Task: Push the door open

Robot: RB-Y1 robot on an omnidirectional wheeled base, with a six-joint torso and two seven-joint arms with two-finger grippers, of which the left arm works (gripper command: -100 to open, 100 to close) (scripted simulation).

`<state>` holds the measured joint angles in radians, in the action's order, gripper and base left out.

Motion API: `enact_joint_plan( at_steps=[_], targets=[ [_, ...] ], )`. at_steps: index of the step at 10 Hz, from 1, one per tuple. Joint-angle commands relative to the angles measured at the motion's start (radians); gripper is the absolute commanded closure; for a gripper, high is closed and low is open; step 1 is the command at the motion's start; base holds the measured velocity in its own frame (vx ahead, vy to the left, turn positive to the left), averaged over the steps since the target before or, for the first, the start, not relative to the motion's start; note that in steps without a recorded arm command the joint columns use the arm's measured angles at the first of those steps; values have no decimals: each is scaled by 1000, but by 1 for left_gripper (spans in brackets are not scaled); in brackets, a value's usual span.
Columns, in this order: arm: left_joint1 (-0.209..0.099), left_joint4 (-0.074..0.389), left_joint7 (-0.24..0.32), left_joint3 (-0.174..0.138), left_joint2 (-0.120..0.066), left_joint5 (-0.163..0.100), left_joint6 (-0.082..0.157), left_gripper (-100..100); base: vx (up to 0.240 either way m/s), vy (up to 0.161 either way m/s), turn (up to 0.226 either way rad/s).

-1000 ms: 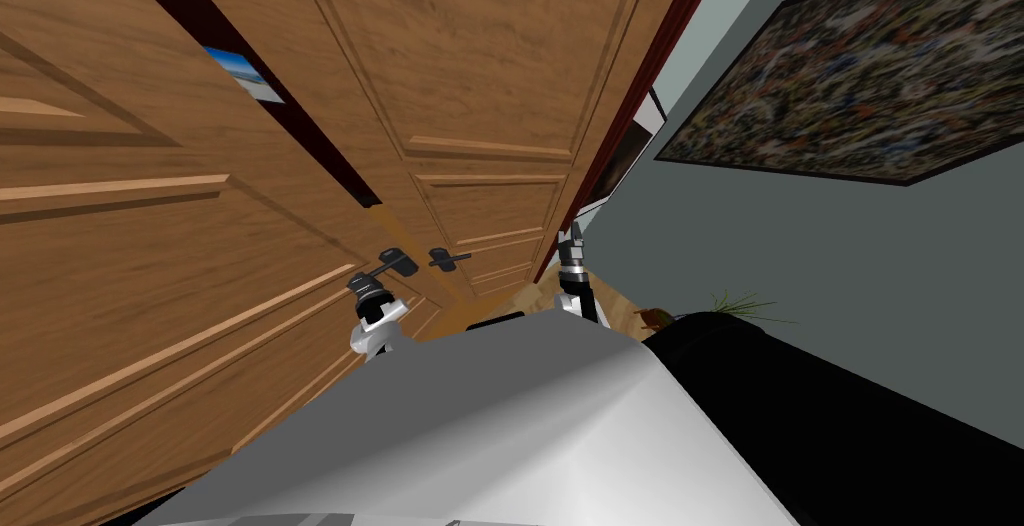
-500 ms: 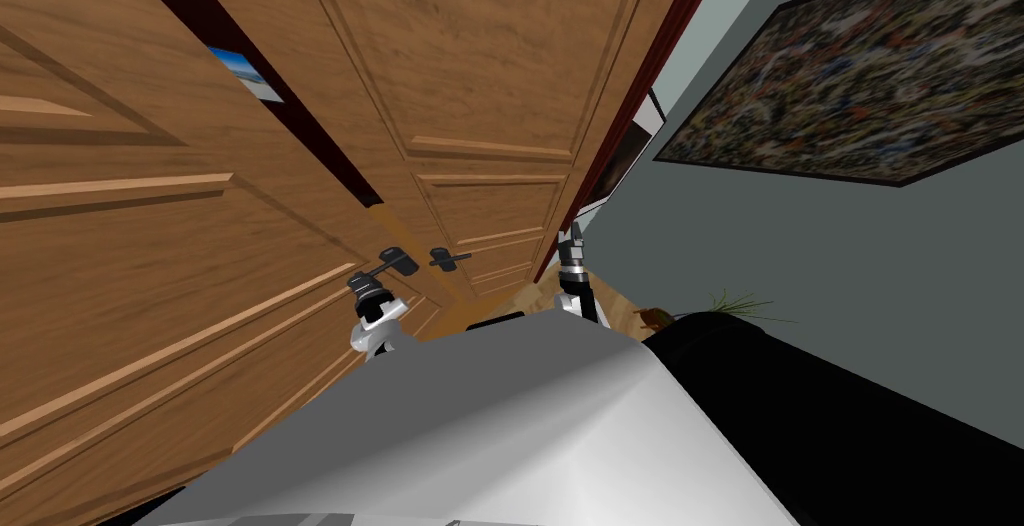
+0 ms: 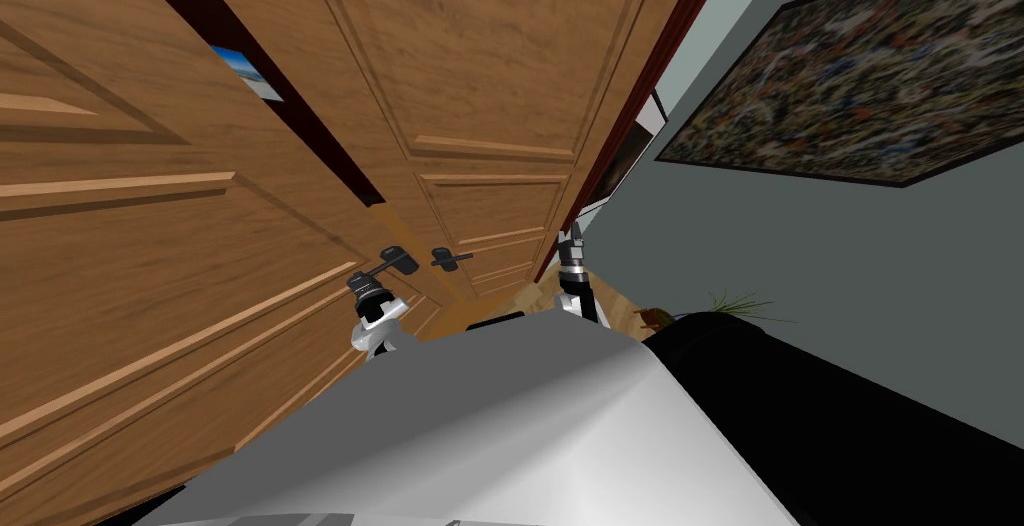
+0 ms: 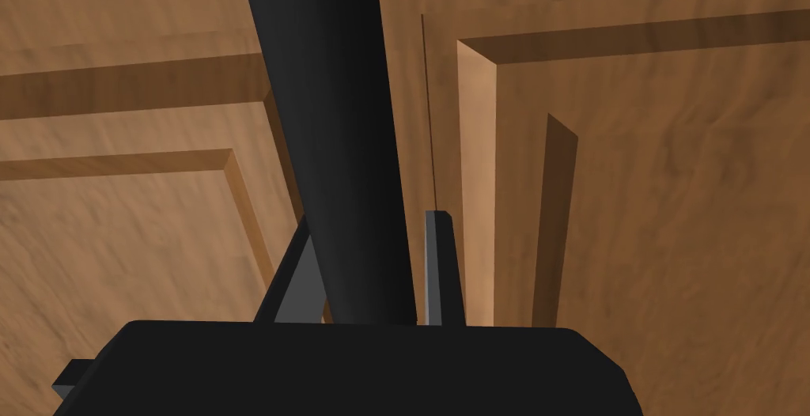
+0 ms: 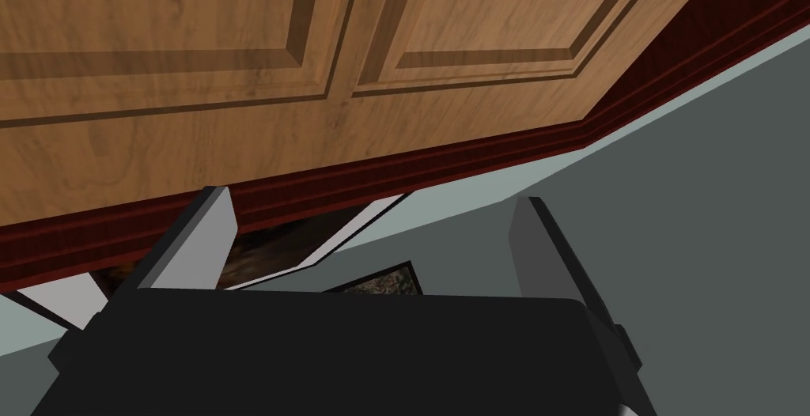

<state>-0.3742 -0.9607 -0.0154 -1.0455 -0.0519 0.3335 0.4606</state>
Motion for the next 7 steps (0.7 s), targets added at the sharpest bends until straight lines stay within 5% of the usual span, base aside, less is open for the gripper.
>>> enact_joint_plan(
  at_steps=[1,2,7],
  targets=[
    [18,-50,10,-6,-18,-2,-6,100,-11,-2,10],
    [8,-48,-2,-27,-21,-2,3,100,-2,33,-52],
    [8,-48,-2,-27,-21,-2,3,100,0,14,-6]
  ],
)
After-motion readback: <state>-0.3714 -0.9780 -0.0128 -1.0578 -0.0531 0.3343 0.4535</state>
